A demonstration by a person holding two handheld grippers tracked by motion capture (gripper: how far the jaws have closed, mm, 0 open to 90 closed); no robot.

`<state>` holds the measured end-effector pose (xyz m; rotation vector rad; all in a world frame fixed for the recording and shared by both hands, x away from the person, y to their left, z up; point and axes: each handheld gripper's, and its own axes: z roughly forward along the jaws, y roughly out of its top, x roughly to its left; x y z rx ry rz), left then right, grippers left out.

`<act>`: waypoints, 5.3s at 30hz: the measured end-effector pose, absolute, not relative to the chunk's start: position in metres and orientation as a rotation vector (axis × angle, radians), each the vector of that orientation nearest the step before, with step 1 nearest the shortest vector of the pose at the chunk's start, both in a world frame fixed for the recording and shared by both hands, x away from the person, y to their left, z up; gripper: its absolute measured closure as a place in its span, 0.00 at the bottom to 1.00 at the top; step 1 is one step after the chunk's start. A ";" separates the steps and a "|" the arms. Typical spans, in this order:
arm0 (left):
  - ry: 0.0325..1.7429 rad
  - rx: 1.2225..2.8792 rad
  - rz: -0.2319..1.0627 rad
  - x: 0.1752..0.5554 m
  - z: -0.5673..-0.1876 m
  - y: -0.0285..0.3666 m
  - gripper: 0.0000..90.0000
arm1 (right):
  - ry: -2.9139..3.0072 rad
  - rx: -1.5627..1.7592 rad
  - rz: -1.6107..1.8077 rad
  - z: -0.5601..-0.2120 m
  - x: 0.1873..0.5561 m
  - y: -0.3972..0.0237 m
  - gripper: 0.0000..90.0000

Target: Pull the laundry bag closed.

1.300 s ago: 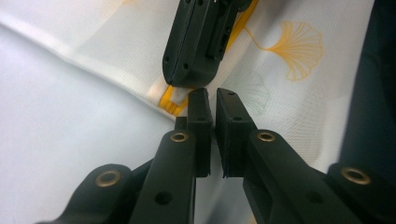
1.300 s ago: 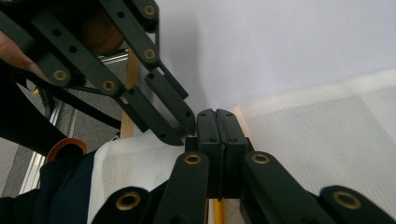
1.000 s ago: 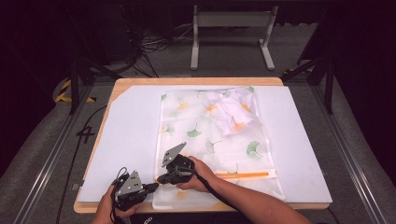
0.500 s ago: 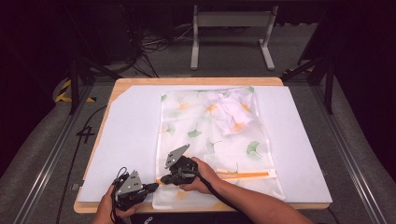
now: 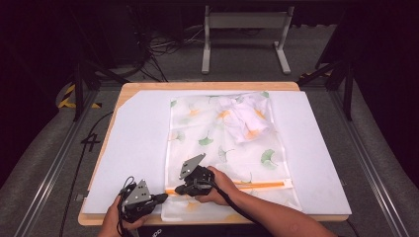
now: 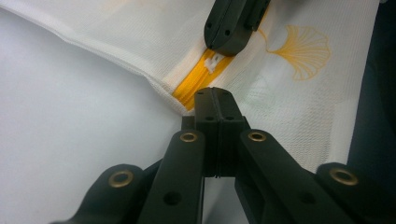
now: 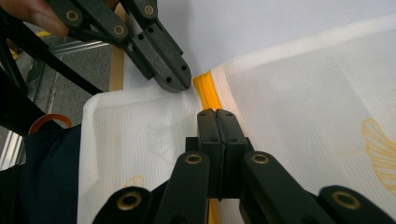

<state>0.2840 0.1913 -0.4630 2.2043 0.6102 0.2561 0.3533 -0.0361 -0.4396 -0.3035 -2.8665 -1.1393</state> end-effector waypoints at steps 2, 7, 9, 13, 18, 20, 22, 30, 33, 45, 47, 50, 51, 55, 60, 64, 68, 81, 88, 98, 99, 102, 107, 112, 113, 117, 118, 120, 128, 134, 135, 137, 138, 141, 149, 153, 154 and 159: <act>0.610 2.204 0.255 0.284 -0.463 0.191 1.00 | -2.868 -0.308 -1.139 -0.439 0.354 -0.039 1.00; 0.612 2.203 0.254 0.284 -0.463 0.191 1.00 | -2.872 -0.328 -1.134 -0.440 0.354 -0.048 1.00; 0.610 2.204 0.256 0.284 -0.463 0.191 1.00 | -2.878 -0.339 -1.131 -0.440 0.354 -0.052 1.00; 0.610 2.204 0.253 0.284 -0.463 0.191 1.00 | -2.886 -0.352 -1.126 -0.440 0.355 -0.060 1.00; 0.607 2.206 0.254 0.284 -0.463 0.191 1.00 | -2.899 -0.354 -1.125 -0.439 0.353 -0.066 1.00; 0.607 2.207 0.252 0.285 -0.463 0.191 1.00 | -2.907 -0.357 -1.120 -0.438 0.353 -0.068 1.00; 0.606 2.206 0.252 0.285 -0.463 0.191 1.00 | -2.911 -0.365 -1.124 -0.438 0.352 -0.069 1.00; 0.603 2.211 0.256 0.285 -0.463 0.191 1.00 | -2.954 -0.361 -1.116 -0.437 0.348 -0.070 1.00; 0.604 2.209 0.254 0.285 -0.463 0.191 1.00 | -2.949 -0.366 -1.123 -0.436 0.348 -0.073 1.00; 0.603 2.211 0.255 0.285 -0.463 0.191 1.00 | -2.952 -0.379 -1.124 -0.437 0.346 -0.079 1.00; 0.603 2.210 0.255 0.285 -0.463 0.191 1.00 | -2.953 -0.378 -1.120 -0.437 0.347 -0.081 1.00; 0.604 2.209 0.251 0.285 -0.463 0.191 1.00 | -2.954 -0.380 -1.116 -0.436 0.347 -0.085 1.00; 0.604 2.209 0.250 0.285 -0.463 0.191 1.00 | -2.953 -0.379 -1.121 -0.436 0.347 -0.085 1.00; 0.604 2.209 0.250 0.285 -0.463 0.191 1.00 | -2.965 -0.388 -1.103 -0.436 0.346 -0.087 1.00; 0.602 2.210 0.251 0.285 -0.463 0.191 1.00 | -2.993 -0.365 -1.077 -0.435 0.344 -0.088 1.00; 0.602 2.211 0.252 0.285 -0.463 0.191 1.00 | -3.002 -0.360 -1.071 -0.435 0.343 -0.088 1.00; 0.601 2.212 0.252 0.285 -0.463 0.191 1.00 | -3.008 -0.354 -1.064 -0.434 0.341 -0.088 1.00; 0.600 2.212 0.251 0.285 -0.463 0.191 1.00 | -3.018 -0.353 -1.054 -0.431 0.340 -0.098 1.00; 0.600 2.211 0.250 0.285 -0.463 0.191 1.00 | -3.022 -0.365 -1.053 -0.431 0.339 -0.108 1.00; 0.601 2.209 0.244 0.286 -0.463 0.191 1.00 | -3.025 -0.424 -1.056 -0.429 0.340 -0.131 1.00; 0.601 2.209 0.243 0.286 -0.463 0.191 1.00 | -3.027 -0.435 -1.055 -0.429 0.340 -0.133 1.00; 0.601 2.210 0.243 0.286 -0.463 0.192 1.00 | -3.022 -0.452 -1.061 -0.429 0.340 -0.139 1.00; 0.601 2.211 0.242 0.286 -0.463 0.191 1.00 | -3.016 -0.488 -1.065 -0.429 0.340 -0.152 1.00; 0.600 2.212 0.242 0.286 -0.462 0.192 1.00 | -3.016 -0.517 -1.068 -0.428 0.338 -0.162 1.00; 0.600 2.211 0.242 0.286 -0.462 0.192 1.00 | -3.015 -0.524 -1.070 -0.428 0.338 -0.164 1.00; 0.600 2.213 0.243 0.286 -0.462 0.191 1.00 | -3.015 -0.546 -1.075 -0.427 0.337 -0.172 1.00; 0.600 2.212 0.241 0.286 -0.462 0.191 1.00 | -3.014 -0.553 -1.076 -0.427 0.336 -0.174 1.00; 0.595 2.215 0.243 0.286 -0.462 0.191 1.00 | -3.010 -0.564 -1.082 -0.426 0.336 -0.178 1.00; 0.598 2.213 0.240 0.286 -0.462 0.192 1.00 | -3.006 -0.583 -1.082 -0.426 0.334 -0.185 1.00; 0.598 2.212 0.239 0.286 -0.462 0.192 1.00 | -3.007 -0.604 -1.074 -0.425 0.334 -0.193 1.00; 0.599 2.211 0.238 0.286 -0.463 0.192 1.00 | -3.010 -0.610 -1.070 -0.424 0.334 -0.196 1.00; 0.601 2.212 0.234 0.287 -0.462 0.192 1.00 | -3.001 -0.635 -1.069 -0.425 0.334 -0.201 1.00; 0.601 2.211 0.234 0.287 -0.463 0.192 1.00 | -3.001 -0.641 -1.064 -0.425 0.334 -0.202 1.00; 0.602 2.210 0.233 0.287 -0.463 0.192 1.00 | -3.000 -0.661 -1.056 -0.426 0.333 -0.209 1.00; 0.603 2.210 0.232 0.287 -0.462 0.192 1.00 | -2.989 -0.705 -1.069 -0.428 0.332 -0.222 1.00; 0.602 2.210 0.231 0.287 -0.462 0.192 1.00 | -2.979 -0.731 -1.075 -0.429 0.331 -0.226 1.00; 0.603 2.209 0.230 0.287 -0.463 0.192 1.00 | -2.983 -0.734 -1.075 -0.429 0.330 -0.229 1.00; 0.604 2.209 0.229 0.287 -0.463 0.192 1.00 | -2.983 -0.764 -1.068 -0.427 0.330 -0.236 1.00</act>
